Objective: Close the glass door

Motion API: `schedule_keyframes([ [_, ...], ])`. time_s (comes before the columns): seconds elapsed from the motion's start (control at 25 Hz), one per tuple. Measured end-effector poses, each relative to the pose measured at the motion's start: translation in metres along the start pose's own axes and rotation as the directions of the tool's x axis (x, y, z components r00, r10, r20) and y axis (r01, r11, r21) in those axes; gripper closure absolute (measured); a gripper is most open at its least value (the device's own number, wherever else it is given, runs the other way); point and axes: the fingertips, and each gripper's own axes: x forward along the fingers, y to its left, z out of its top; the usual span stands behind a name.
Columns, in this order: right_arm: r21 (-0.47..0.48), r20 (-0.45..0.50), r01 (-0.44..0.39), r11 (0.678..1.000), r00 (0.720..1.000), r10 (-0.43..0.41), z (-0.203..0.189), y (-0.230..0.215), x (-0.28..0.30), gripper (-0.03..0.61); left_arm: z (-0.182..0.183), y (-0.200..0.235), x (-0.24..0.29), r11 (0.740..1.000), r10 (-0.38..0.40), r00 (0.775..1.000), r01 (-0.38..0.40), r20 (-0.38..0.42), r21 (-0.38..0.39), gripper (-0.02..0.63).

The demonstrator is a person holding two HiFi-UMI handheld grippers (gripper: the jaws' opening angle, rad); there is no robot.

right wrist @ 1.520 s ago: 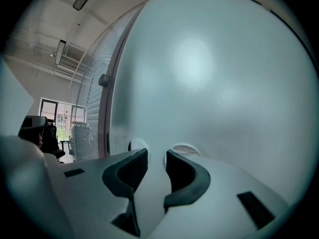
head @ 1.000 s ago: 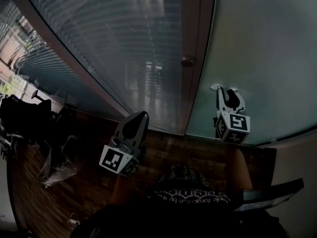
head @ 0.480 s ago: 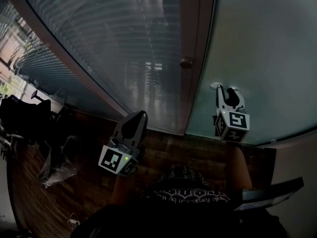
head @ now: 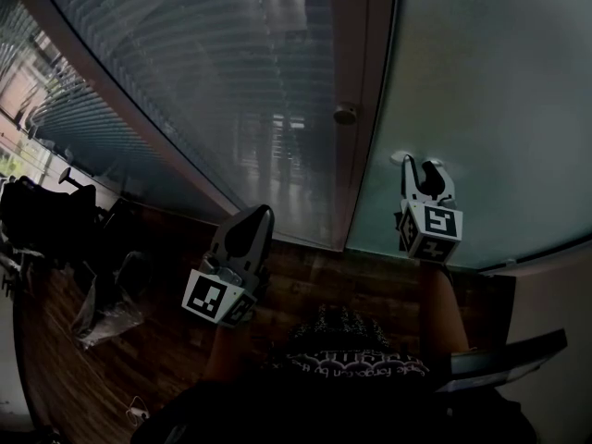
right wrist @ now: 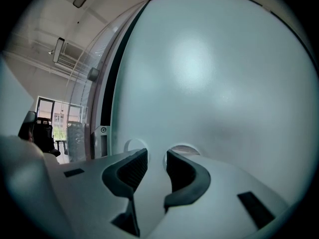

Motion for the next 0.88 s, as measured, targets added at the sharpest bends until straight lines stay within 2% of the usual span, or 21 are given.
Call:
schedule_keyframes([
  [0.36, 0.014, 0.004, 0.03, 0.999, 1.0, -0.03, -0.001, 0.003, -0.006, 0.46, 0.01, -0.002, -0.013, 1.0, 0.008, 1.0, -0.008, 0.015, 0.006, 0.612],
  [0.56, 0.052, 0.016, 0.044, 0.998, 0.999, -0.044, -0.003, 0.002, -0.031, 0.46, 0.015, 0.001, -0.027, 0.999, 0.035, 0.998, -0.034, 0.055, -0.015, 0.612],
  [0.76, 0.091, 0.075, -0.005, 0.996, 0.997, -0.002, 0.012, 0.009, -0.054, 0.462, 0.018, -0.005, -0.034, 0.999, 0.031, 0.997, -0.03, 0.068, -0.017, 0.612],
  [0.84, 0.071, 0.098, -0.013, 0.997, 0.995, 0.007, 0.022, 0.013, -0.061, 0.482, 0.02, -0.011, -0.035, 1.0, 0.019, 0.998, -0.019, 0.059, 0.0, 0.612],
  [0.88, 0.056, 0.103, -0.013, 0.998, 0.995, 0.007, 0.025, 0.015, -0.064, 0.523, 0.022, -0.013, -0.036, 1.0, 0.017, 0.998, -0.017, 0.067, 0.0, 0.612],
])
